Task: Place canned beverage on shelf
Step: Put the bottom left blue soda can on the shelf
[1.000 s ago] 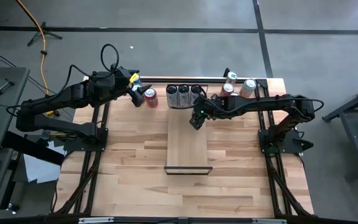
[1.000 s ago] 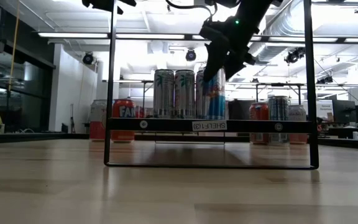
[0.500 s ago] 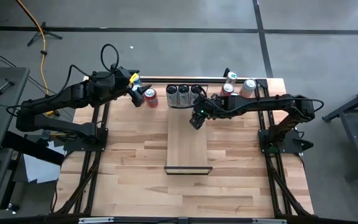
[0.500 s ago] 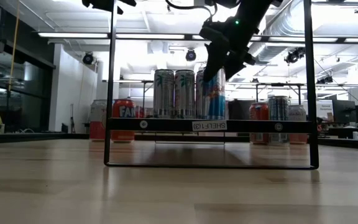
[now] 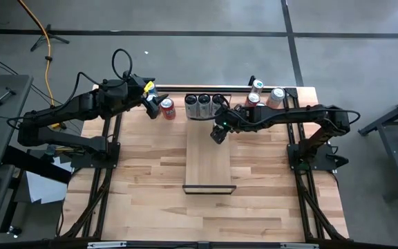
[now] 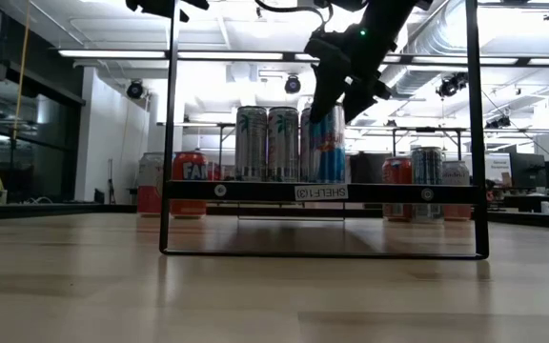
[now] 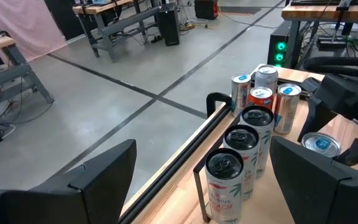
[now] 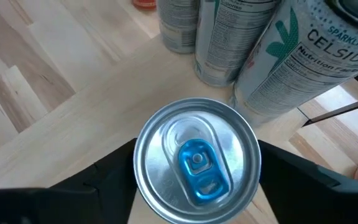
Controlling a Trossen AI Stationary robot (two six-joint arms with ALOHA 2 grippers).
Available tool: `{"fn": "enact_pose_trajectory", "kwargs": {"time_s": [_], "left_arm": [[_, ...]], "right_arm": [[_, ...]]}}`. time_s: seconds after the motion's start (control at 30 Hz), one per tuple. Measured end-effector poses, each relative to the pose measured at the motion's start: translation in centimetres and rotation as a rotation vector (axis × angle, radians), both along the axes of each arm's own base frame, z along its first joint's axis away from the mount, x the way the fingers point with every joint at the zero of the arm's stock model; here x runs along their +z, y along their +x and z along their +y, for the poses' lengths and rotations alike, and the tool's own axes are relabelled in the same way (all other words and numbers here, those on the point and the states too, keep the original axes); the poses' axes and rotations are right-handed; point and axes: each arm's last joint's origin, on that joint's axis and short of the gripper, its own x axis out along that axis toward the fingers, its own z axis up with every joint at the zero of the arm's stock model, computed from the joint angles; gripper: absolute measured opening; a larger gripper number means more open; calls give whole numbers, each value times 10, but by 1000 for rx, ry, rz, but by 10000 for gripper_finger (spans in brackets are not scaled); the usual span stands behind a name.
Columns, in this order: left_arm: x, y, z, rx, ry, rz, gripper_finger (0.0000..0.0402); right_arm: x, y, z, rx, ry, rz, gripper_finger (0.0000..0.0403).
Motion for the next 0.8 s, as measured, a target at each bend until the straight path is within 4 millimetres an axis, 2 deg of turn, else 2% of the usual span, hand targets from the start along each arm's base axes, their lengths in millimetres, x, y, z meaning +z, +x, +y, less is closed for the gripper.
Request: {"fn": "enact_pose_trajectory", "kwargs": {"time_s": [0.2, 0.4, 0.67, 0.8], "left_arm": [[0, 0, 0, 0, 0, 0, 326], [0, 0, 0, 0, 0, 0, 326], [0, 0, 0, -1, 0, 1, 326], [0, 0, 0, 2, -6, -5, 326]], "right_arm": [[1, 0, 0, 15, 3, 0, 323], [13, -9, -2, 111, -62, 16, 334], [49, -39, -9, 276, -203, 19, 335], [68, -58, -14, 238, -253, -28, 335]]}}
